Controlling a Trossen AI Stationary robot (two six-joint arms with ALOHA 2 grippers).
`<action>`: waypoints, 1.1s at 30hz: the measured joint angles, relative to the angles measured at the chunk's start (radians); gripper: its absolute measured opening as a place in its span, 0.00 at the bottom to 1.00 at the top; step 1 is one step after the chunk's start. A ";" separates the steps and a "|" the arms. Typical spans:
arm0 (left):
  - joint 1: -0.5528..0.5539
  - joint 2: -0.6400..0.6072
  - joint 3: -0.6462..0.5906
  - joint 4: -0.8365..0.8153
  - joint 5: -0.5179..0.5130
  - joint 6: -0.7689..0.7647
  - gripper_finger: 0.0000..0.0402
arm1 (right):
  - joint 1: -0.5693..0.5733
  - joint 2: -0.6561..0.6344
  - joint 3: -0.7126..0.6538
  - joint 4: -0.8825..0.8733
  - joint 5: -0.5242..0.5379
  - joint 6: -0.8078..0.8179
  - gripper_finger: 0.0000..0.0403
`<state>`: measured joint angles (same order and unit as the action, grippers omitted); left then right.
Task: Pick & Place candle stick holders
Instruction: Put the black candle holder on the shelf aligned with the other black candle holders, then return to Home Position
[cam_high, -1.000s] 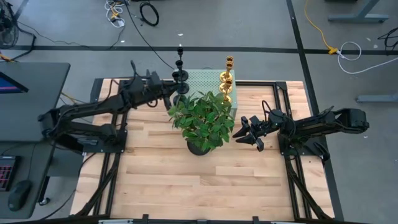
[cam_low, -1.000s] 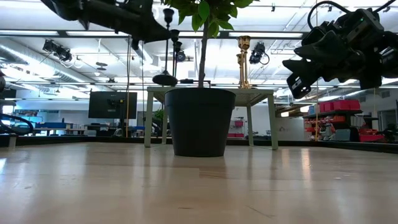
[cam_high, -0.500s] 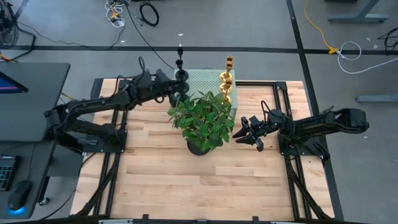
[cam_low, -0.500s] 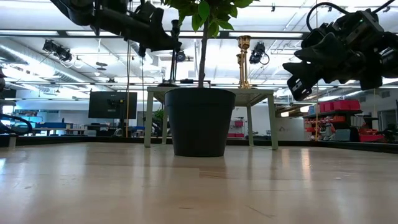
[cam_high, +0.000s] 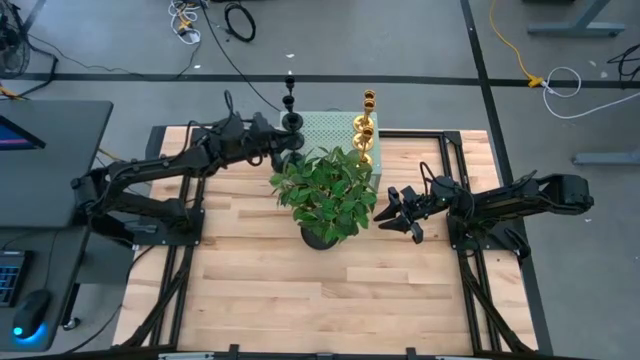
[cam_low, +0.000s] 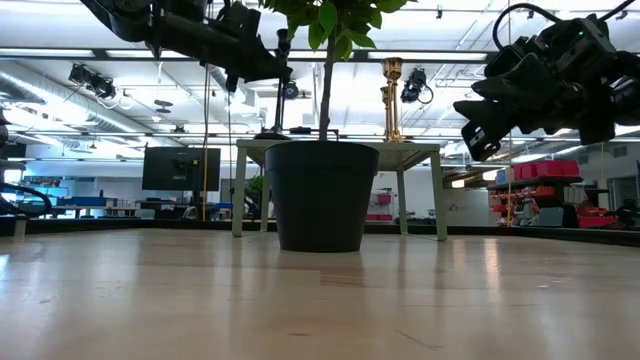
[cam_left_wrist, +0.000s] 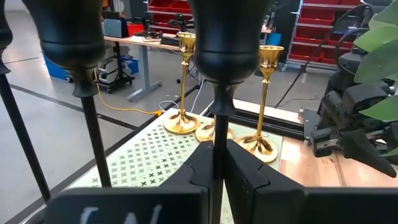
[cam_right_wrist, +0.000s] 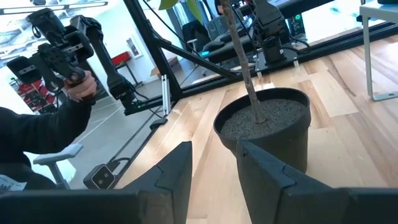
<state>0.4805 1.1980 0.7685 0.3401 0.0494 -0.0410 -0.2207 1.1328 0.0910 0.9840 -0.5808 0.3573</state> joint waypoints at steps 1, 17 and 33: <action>0.000 0.000 0.000 0.000 0.000 0.000 0.07 | 0.000 0.000 0.000 0.000 0.000 0.000 0.31; 0.000 0.000 -0.001 -0.002 -0.002 0.001 0.12 | 0.000 0.000 0.000 -0.002 -0.003 0.000 0.31; 0.000 0.000 -0.001 -0.061 0.000 0.034 0.43 | 0.000 0.000 0.000 -0.007 -0.003 0.000 0.31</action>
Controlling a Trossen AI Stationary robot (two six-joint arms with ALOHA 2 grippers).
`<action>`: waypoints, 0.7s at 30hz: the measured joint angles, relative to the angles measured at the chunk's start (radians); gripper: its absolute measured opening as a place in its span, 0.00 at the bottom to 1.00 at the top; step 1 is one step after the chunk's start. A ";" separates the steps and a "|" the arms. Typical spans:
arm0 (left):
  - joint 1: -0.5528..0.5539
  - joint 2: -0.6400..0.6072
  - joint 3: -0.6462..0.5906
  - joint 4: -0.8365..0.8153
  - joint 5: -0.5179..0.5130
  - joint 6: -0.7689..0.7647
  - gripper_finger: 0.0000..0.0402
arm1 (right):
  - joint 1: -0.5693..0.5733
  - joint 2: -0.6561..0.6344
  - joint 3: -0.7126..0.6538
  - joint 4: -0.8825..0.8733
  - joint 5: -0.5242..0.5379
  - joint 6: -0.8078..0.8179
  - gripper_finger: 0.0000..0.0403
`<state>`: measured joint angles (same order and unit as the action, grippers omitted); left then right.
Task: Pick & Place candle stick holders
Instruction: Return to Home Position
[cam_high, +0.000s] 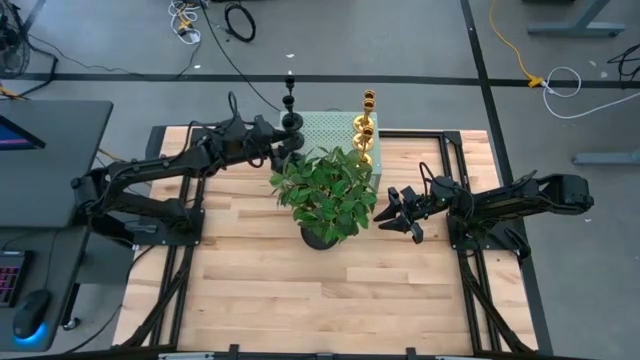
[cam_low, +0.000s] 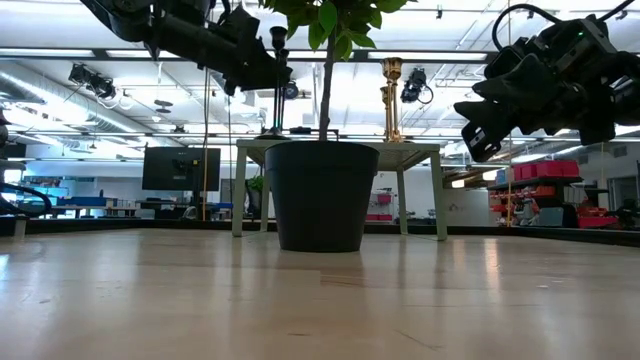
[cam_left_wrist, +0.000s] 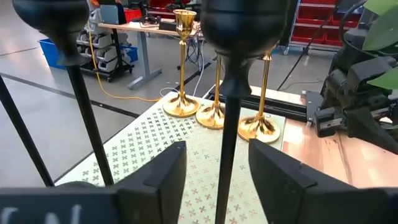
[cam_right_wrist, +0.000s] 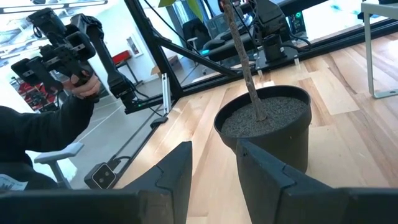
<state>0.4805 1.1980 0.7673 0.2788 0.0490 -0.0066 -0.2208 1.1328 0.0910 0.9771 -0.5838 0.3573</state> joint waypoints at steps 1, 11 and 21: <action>0.000 0.000 0.000 -0.003 0.000 0.000 0.45 | 0.000 0.000 0.000 0.000 0.000 0.000 0.31; 0.000 0.000 0.000 -0.017 0.000 0.012 0.58 | 0.000 0.000 0.000 0.000 0.000 0.000 0.31; 0.000 -0.077 0.000 -0.112 0.000 0.019 0.57 | 0.000 0.000 0.000 -0.001 0.001 0.000 0.31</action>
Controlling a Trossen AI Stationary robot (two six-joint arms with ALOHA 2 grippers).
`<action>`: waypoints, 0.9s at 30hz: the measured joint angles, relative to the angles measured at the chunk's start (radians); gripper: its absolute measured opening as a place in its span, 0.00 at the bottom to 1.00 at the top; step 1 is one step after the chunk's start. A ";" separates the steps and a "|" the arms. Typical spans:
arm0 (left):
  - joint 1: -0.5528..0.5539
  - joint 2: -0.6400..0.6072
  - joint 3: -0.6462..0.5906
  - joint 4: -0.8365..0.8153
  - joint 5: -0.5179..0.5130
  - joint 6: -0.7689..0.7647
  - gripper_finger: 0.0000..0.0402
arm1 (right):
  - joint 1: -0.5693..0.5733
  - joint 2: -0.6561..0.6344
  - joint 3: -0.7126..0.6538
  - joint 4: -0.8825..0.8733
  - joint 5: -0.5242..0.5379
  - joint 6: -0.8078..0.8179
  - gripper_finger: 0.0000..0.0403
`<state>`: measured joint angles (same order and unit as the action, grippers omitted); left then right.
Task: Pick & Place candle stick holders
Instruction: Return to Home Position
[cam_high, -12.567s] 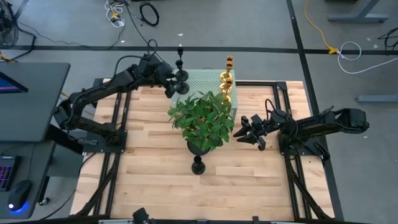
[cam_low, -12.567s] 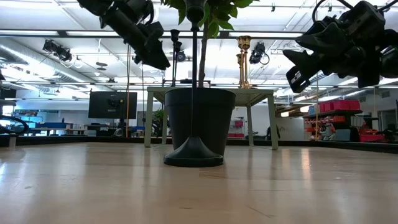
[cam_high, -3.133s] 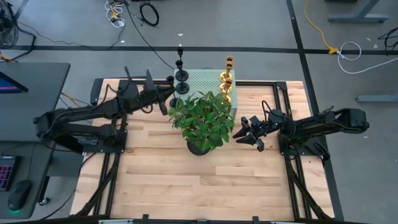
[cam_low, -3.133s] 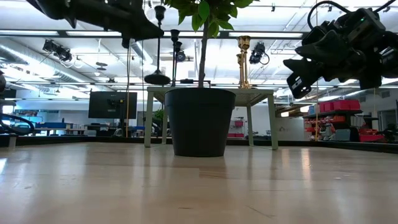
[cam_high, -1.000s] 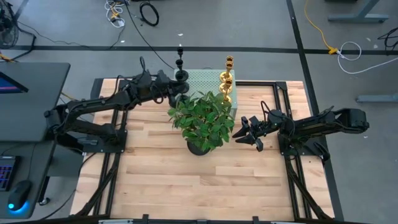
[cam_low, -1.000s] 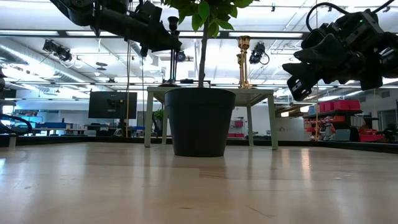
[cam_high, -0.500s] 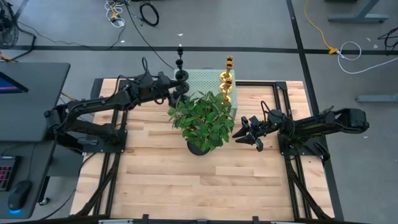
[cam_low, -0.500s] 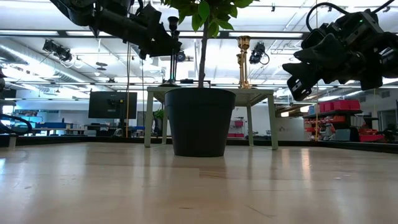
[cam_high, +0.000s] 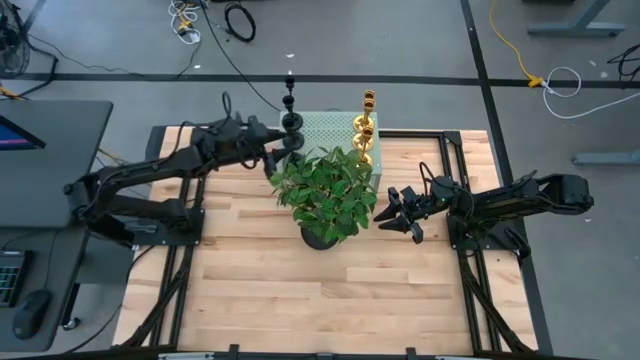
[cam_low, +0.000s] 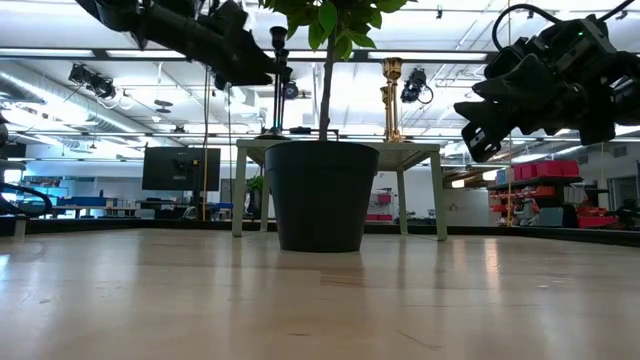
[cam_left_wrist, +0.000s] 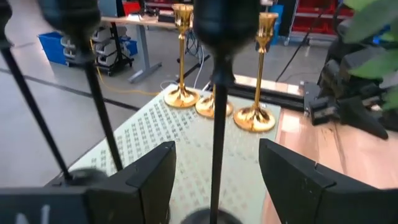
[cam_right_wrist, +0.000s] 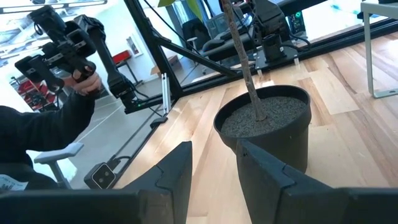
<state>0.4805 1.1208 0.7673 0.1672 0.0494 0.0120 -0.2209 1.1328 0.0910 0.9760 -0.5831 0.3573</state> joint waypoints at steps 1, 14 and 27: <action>0.000 -0.013 0.000 -0.024 0.000 0.000 0.57 | 0.000 0.000 0.000 0.000 0.000 0.000 0.31; -0.014 -0.184 0.000 -0.329 0.012 -0.036 0.57 | 0.000 0.000 0.000 -0.004 0.001 0.000 0.31; -0.293 -0.337 -0.137 -0.415 -0.171 -0.191 0.57 | 0.000 0.000 0.000 0.064 0.004 -0.042 0.31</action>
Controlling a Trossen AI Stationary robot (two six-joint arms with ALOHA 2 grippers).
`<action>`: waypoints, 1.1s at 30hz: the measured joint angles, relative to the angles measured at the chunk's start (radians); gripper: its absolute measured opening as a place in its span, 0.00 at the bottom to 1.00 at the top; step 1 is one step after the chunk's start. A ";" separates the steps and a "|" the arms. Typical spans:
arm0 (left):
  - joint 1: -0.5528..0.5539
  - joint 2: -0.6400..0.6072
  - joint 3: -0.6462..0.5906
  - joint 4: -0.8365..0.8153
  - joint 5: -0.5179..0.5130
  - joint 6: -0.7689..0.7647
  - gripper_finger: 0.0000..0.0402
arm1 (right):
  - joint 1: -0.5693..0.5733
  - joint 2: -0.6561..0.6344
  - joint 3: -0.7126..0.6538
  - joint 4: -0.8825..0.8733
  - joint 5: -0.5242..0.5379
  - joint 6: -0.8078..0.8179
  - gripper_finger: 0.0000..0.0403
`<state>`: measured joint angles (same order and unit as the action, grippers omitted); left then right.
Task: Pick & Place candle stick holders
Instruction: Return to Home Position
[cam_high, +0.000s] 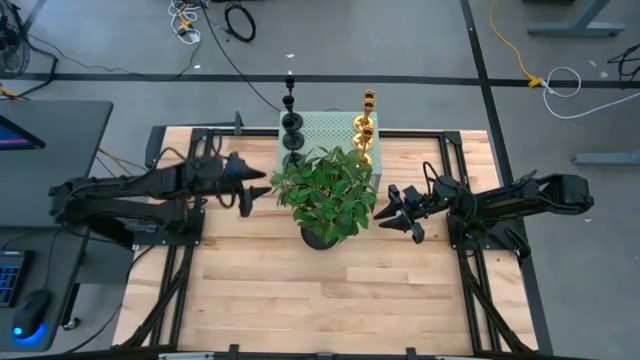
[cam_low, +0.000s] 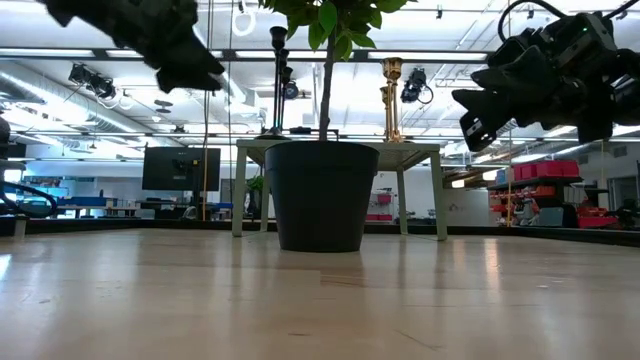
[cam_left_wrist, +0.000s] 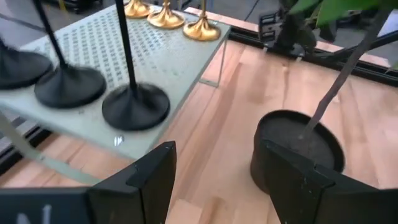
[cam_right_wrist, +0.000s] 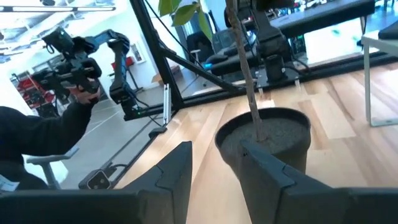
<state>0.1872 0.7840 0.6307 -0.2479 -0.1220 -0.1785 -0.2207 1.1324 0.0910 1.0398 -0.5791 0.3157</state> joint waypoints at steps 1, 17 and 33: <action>-0.032 -0.013 -0.020 0.009 -0.040 -0.015 0.57 | 0.000 0.000 0.000 0.001 0.003 -0.007 0.31; -0.326 -0.113 -0.465 0.681 -0.250 0.138 0.56 | -0.054 -0.036 0.000 0.038 -0.023 -0.064 0.31; -0.325 -0.193 -0.601 0.819 -0.345 0.177 0.56 | -0.254 -0.351 -0.076 -0.073 -0.237 0.016 0.31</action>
<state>-0.1379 0.5913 0.0298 0.5707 -0.4672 -0.0011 -0.4747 0.7811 0.0155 0.9669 -0.8162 0.3321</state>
